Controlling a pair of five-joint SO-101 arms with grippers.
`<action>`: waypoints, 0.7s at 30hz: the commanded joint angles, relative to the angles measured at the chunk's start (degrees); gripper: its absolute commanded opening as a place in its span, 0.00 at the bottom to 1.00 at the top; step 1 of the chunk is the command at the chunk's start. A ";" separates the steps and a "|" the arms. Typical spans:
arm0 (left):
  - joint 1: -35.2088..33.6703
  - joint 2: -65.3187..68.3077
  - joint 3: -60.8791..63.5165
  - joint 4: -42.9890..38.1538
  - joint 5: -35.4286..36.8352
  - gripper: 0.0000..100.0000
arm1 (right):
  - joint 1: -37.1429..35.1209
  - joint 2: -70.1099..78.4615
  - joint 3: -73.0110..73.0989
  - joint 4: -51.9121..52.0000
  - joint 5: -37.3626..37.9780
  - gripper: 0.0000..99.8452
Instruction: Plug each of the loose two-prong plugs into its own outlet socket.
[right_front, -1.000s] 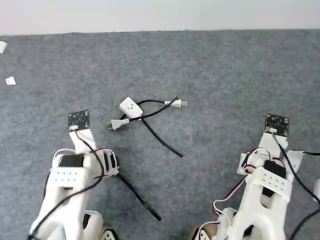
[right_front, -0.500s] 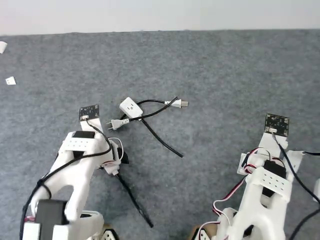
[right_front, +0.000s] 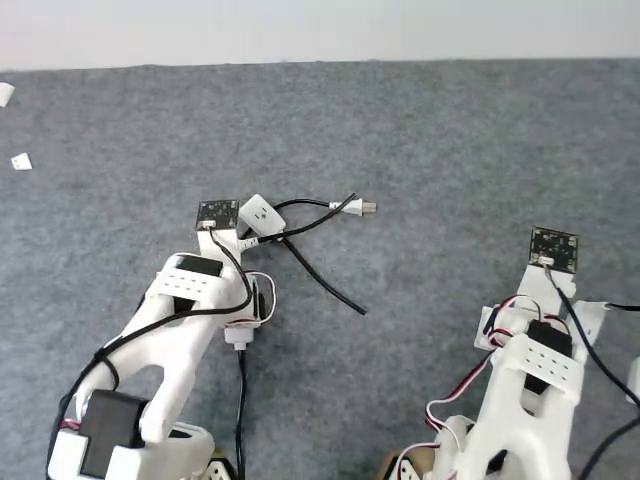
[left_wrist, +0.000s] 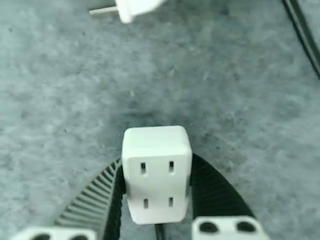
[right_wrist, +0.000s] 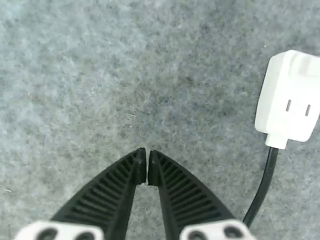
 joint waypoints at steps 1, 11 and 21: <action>0.70 -0.18 -2.86 -1.23 0.26 0.05 | -0.48 -1.19 -0.35 -0.75 0.62 0.03; 1.05 -2.37 -0.84 -0.88 -1.76 0.34 | -0.48 -1.19 -0.35 -0.75 0.62 0.03; -0.44 -22.24 8.31 -0.53 -6.42 0.33 | -0.57 -1.19 -0.35 -0.75 0.62 0.03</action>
